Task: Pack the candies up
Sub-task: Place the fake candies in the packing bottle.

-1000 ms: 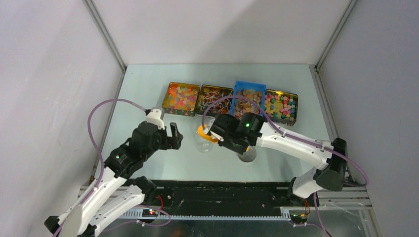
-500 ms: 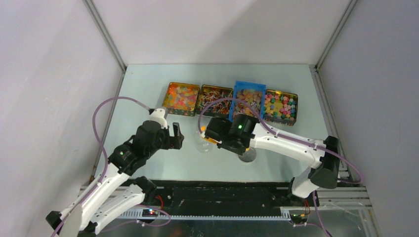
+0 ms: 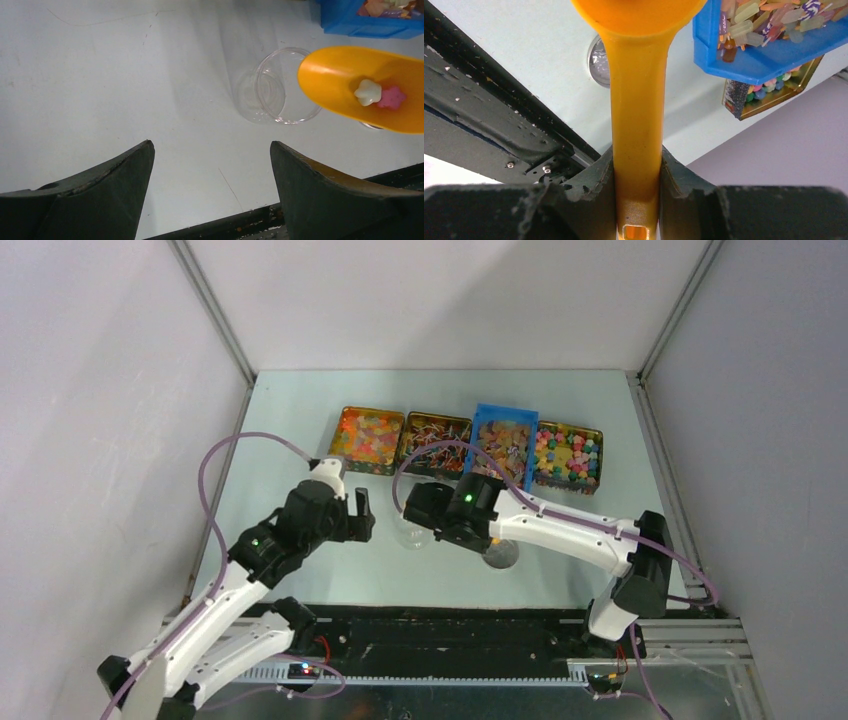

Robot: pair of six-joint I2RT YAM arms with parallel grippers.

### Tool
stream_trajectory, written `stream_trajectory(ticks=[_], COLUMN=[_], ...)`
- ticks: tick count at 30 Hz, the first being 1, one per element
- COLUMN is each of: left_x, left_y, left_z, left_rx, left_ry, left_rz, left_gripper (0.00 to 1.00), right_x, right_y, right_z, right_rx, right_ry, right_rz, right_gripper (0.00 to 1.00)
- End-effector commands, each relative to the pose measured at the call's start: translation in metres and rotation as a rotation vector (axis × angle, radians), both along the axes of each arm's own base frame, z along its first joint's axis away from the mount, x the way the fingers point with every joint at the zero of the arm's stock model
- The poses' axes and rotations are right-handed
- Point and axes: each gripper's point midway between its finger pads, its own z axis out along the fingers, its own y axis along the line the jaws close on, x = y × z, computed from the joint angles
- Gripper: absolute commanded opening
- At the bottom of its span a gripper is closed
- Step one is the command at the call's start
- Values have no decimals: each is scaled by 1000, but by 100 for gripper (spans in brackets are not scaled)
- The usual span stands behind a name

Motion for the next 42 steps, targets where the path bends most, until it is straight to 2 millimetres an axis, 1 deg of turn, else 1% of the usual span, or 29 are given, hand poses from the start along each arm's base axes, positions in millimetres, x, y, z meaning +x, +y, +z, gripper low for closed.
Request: stream_trajectory(ticks=[1, 6, 10, 12, 18, 23, 26, 29, 34, 39, 42], left_x=[8, 13, 17, 20, 29, 38, 44, 48, 54, 59, 61], left_y=[-5, -5, -9, -13, -34, -51, -59, -63, -70, -76, -82], left_z=[10, 1, -7, -11, -23, -20, -11, -4, -9, -23, -28], left_rx=[0, 29, 35, 32, -13, -120, -178, -202, -225, -217, -234], left_ry=[-23, 4, 32, 49, 114, 146, 138, 121, 141, 178, 192], left_rz=[-16, -4, 4, 6, -33, -72, -104, -131, -152, -159, -177], left_gripper=[93, 93, 93, 93, 92, 88, 88, 88, 86, 84, 81], right_x=[8, 8, 8, 8, 8, 5, 2, -1, -3, -3, -3], right_y=[6, 4, 4, 4, 5, 6, 8, 10, 12, 13, 13], right_z=[12, 10, 8, 8, 7, 5, 3, 0, -1, 1, 2], right_rx=[4, -19, -32, -38, -58, -51, -37, -26, -11, 2, 10], right_ry=[-56, -70, -76, -81, -97, -80, -58, -34, -6, -4, -2], right_rz=[-3, 4, 9, 13, 30, 37, 41, 43, 47, 38, 33], right_gripper=[0, 0, 0, 0, 0, 0, 0, 0, 0, 0, 0])
